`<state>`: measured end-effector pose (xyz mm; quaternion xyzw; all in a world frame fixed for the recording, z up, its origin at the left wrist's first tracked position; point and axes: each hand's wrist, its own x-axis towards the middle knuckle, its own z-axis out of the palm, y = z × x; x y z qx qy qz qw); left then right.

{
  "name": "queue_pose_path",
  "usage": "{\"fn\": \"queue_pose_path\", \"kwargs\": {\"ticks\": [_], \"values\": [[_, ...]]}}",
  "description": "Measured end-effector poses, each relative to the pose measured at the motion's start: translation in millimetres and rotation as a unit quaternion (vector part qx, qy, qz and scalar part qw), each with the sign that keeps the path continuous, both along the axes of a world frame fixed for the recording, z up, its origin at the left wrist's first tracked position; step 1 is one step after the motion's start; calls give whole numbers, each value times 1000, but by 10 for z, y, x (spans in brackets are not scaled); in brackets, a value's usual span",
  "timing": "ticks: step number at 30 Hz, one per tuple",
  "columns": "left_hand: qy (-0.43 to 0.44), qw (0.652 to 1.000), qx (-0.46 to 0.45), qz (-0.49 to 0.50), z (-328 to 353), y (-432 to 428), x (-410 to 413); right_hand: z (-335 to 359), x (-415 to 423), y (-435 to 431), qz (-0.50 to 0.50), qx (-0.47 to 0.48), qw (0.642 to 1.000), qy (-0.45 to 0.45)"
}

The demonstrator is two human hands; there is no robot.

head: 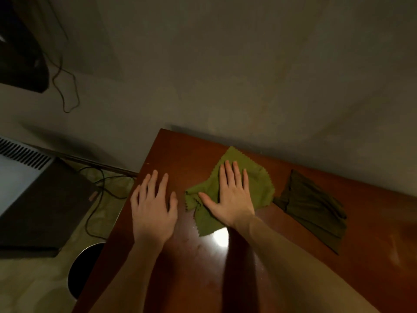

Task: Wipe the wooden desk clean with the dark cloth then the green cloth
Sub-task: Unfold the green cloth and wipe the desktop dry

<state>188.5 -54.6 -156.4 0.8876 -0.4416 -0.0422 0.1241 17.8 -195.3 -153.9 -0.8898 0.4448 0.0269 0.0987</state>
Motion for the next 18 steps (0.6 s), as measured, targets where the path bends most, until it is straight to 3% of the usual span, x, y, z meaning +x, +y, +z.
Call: {"fn": "queue_pose_path", "kwargs": {"ticks": [4,12,18], "values": [[7,1000,2,2,-15,-1,-2,-10,95,-114,-21,10,999,38],[3,1000,-14,4,13,10,-10,-30,-204,546,-34,0,999,12],[7,1000,-12,5,-26,12,1,-96,308,-52,-5,-35,999,-35]]}}
